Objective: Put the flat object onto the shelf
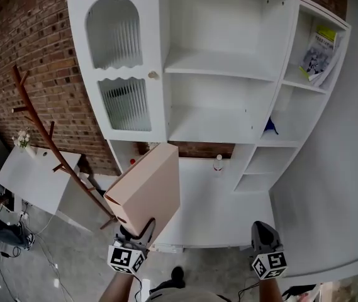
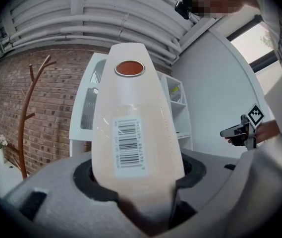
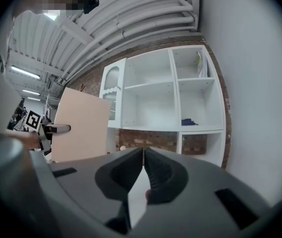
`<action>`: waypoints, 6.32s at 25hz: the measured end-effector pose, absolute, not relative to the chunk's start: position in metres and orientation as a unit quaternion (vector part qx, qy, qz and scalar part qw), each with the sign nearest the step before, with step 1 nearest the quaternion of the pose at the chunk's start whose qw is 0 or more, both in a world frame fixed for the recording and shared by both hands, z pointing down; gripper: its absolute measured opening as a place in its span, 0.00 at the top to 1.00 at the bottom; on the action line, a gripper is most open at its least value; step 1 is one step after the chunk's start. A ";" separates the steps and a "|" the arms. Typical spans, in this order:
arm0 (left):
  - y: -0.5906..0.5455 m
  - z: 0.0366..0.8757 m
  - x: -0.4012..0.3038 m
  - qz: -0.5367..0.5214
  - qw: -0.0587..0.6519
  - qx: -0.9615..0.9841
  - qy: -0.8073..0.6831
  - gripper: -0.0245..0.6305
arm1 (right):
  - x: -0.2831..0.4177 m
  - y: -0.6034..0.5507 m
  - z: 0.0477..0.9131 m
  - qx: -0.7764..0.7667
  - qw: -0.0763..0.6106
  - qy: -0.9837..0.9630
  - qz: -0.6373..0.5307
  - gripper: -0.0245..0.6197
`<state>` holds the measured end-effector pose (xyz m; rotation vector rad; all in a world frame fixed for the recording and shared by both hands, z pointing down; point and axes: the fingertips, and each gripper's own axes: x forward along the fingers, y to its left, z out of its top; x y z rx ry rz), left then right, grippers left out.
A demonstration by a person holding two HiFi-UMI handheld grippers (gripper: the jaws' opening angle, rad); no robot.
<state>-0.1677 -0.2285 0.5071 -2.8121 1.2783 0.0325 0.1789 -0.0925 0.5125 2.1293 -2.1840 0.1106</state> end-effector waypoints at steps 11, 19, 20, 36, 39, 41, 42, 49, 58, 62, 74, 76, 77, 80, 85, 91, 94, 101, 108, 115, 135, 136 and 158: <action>-0.287 0.506 -0.170 0.014 0.028 -0.923 0.383 0.50 | 0.163 -0.138 0.512 0.713 0.038 -0.699 0.037 0.91; -0.302 0.495 -0.166 0.008 0.052 -0.925 0.376 0.50 | 0.164 -0.152 0.513 0.717 0.039 -0.695 0.043 0.91; -0.305 0.494 -0.165 0.008 0.054 -0.925 0.377 0.50 | 0.165 -0.155 0.512 0.715 0.039 -0.696 0.042 0.91; -0.319 0.461 -0.115 -0.013 0.103 -0.902 0.418 0.50 | 0.209 -0.216 0.503 0.660 0.038 -0.749 0.034 0.91; -0.320 0.445 -0.102 -0.022 0.125 -0.896 0.426 0.50 | 0.215 -0.228 0.498 0.647 0.036 -0.761 0.027 0.91; -0.321 0.437 -0.095 -0.030 0.147 -0.891 0.428 0.50 | 0.220 -0.233 0.496 0.640 0.034 -0.768 0.024 0.91; -0.322 0.433 -0.091 -0.035 0.159 -0.889 0.428 0.50 | 0.223 -0.236 0.495 0.637 0.033 -0.770 0.023 0.91; -0.325 0.401 -0.060 -0.053 0.204 -0.878 0.431 0.50 | 0.237 -0.254 0.490 0.617 0.022 -0.786 0.019 0.91; -0.333 0.376 -0.020 -0.089 0.290 -0.855 0.420 0.50 | 0.244 -0.273 0.484 0.596 0.012 -0.803 0.012 0.91; -0.339 0.365 -0.002 -0.109 0.328 -0.843 0.411 0.50 | 0.251 -0.277 0.483 0.593 0.008 -0.805 0.012 0.91; -0.347 0.348 0.045 -0.172 0.424 -0.798 0.391 0.50 | 0.267 -0.279 0.482 0.594 -0.007 -0.804 0.020 0.91; -0.350 0.347 0.052 -0.184 0.441 -0.789 0.386 0.50 | 0.270 -0.279 0.483 0.595 -0.010 -0.803 0.022 0.91; -0.352 0.348 0.056 -0.191 0.450 -0.784 0.383 0.50 | 0.271 -0.278 0.483 0.596 -0.011 -0.803 0.023 0.91; -0.356 0.353 0.068 -0.216 0.484 -0.760 0.376 0.50 | 0.274 -0.277 0.482 0.597 -0.012 -0.802 0.022 0.91; -0.365 0.365 0.091 -0.250 0.515 -0.736 0.361 0.50 | 0.283 -0.273 0.482 0.603 -0.015 -0.797 0.025 0.91; -0.380 0.385 0.108 -0.288 0.527 -0.717 0.354 0.50 | 0.291 -0.268 0.486 0.609 -0.018 -0.793 0.030 0.91; -0.389 0.393 0.112 -0.304 0.529 -0.709 0.354 0.50 | 0.297 -0.266 0.486 0.612 -0.020 -0.790 0.031 0.91; -0.409 0.411 0.123 -0.358 0.542 -0.674 0.353 0.49 | 0.306 -0.266 0.490 0.614 -0.020 -0.788 0.038 0.91; -0.430 0.431 0.135 -0.390 0.560 -0.646 0.343 0.49 | 0.315 -0.271 0.496 0.615 -0.021 -0.787 0.046 0.91; -0.441 0.444 0.151 -0.414 0.569 -0.629 0.329 0.49 | 0.326 -0.276 0.500 0.617 -0.025 -0.785 0.053 0.91; -0.464 0.492 0.173 -0.482 0.512 -0.660 0.265 0.39 | 0.348 -0.288 0.516 0.611 -0.029 -0.787 0.080 0.91; -0.463 0.496 0.174 -0.486 0.509 -0.662 0.259 0.38 | 0.349 -0.288 0.517 0.611 -0.029 -0.787 0.081 0.91; -0.470 0.518 0.192 -0.505 0.388 -0.754 0.161 0.33 | 0.366 -0.301 0.523 0.598 -0.012 -0.797 0.084 0.91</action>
